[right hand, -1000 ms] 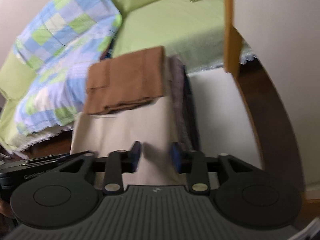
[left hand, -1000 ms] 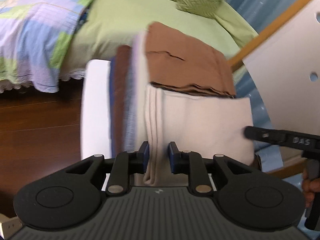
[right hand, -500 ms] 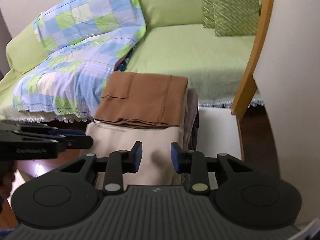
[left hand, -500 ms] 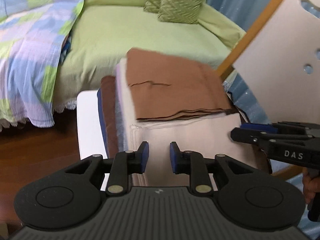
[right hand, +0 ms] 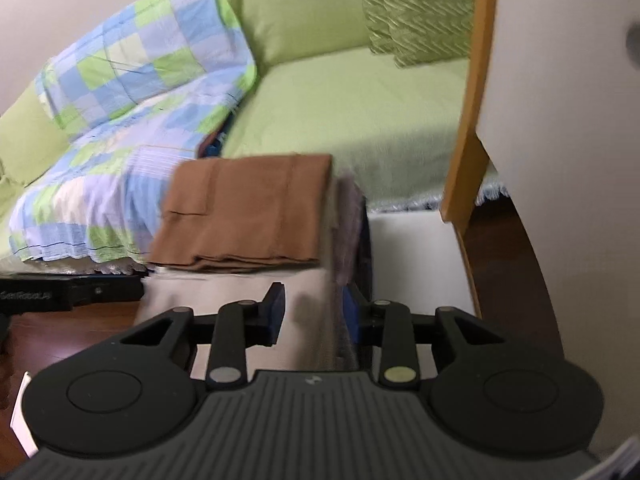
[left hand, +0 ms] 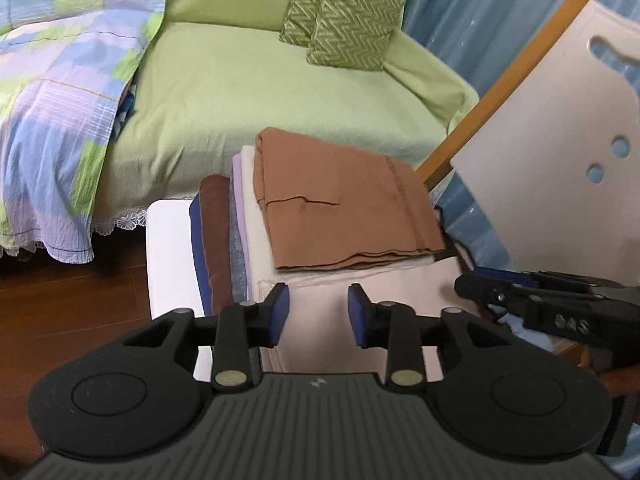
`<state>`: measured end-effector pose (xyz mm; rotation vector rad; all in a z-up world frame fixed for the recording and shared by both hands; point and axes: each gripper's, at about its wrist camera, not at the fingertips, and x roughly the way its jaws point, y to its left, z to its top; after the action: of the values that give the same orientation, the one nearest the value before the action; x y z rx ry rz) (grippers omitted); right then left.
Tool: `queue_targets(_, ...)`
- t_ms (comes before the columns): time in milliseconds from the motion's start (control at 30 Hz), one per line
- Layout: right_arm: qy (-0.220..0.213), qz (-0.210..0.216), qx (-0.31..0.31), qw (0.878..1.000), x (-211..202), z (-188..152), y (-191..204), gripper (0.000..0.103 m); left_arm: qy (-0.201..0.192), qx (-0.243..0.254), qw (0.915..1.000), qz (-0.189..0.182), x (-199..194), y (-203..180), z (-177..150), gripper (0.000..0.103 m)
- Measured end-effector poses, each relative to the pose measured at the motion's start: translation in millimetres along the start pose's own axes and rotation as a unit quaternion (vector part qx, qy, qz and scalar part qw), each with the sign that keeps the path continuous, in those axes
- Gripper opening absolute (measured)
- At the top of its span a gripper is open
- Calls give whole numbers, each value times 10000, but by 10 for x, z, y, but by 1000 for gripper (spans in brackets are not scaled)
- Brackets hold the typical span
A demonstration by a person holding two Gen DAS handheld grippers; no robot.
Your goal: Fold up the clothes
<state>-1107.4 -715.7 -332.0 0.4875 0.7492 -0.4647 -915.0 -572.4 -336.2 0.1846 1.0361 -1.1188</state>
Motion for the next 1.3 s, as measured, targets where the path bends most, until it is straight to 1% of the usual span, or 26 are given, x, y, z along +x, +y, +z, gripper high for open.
queue_targets(100,67,129,-68,9999,175,-43,53,28,155,130,9997,124,195,-10,47,38)
queue_targets(133,138,79,-12,9999,273,-44,24,26,186,200,9995,168,227,-24,61,39)
queue_targets(167,200,29,40,9998,364,-44,-4,22,209,252,9992,215,239,-39,75,39)
queue_targets(233,155,-52,92,9998,374,46,-44,21,201,241,9989,338,142,-65,96,39)
queue_targets(300,76,-161,162,9997,302,160,-77,22,214,117,9980,588,-21,-63,84,40)
queue_targets(333,17,-232,203,9995,229,202,-93,24,225,45,9975,664,-93,-55,69,40)
queue_targets(400,-86,-385,279,9988,30,258,-131,27,261,-300,9953,880,-423,-15,-15,41)
queue_targets(433,-76,-465,336,9983,-83,269,-146,31,283,-451,9939,967,-584,-1,-58,42)
queue_targets(467,-65,-534,390,9978,-192,278,-160,35,318,-520,9931,999,-722,-13,-105,45)
queue_targets(500,-28,-523,428,9977,-274,270,-169,36,365,-534,9923,1058,-833,-46,-139,48)
queue_targets(533,58,-458,474,9978,-442,232,-160,39,422,-544,9911,1139,-968,-99,-181,55)
queue_targets(567,152,-400,447,9981,-549,214,-125,46,492,-549,9892,1271,-1161,-207,-241,63)
queue_targets(600,300,-357,392,9981,-640,186,-68,50,500,-575,9884,1312,-1268,-273,-269,67)
queue_targets(633,451,-311,337,9979,-729,157,-10,57,503,-615,9883,1299,-1351,-329,-285,72)
queue_targets(667,612,-244,280,9974,-802,122,57,62,525,-703,9885,1233,-1485,-433,-313,73)
queue_targets(733,814,-137,247,9963,-910,70,157,62,573,-775,9897,1058,-1659,-582,-321,74)
queue_targets(767,879,-99,250,9958,-964,51,201,62,573,-724,9905,1023,-1729,-644,-312,74)
queue_targets(800,958,-56,276,9950,-1105,31,314,62,555,-641,9912,1021,-1806,-702,-300,74)
queue_targets(833,920,-46,248,9954,-1207,36,366,63,533,-582,9915,1037,-1865,-735,-285,75)
queue_targets(900,840,-33,193,9963,-1413,46,469,67,473,-442,9920,1086,-2040,-835,-253,77)
queue_targets(967,685,-140,159,9974,-1656,48,568,81,472,-375,9919,1120,-2219,-924,-221,77)
queue_targets(1033,530,-248,124,9982,-1899,51,666,88,472,-314,9922,1110,-2337,-987,-223,79)
queue_targets(1067,452,-304,118,9984,-2020,49,713,91,463,-191,9924,1128,-2422,-1038,-235,80)
queue_targets(1167,279,-443,340,9980,-2261,-29,772,97,394,136,9905,1307,-2650,-1179,-334,81)
queue_targets(1233,115,-441,615,9971,-2511,-192,865,97,360,176,9892,1412,-2790,-1227,-435,81)
queue_targets(1300,-6,-491,576,9971,-2675,-346,1014,98,314,139,9879,1515,-3061,-1283,-635,81)
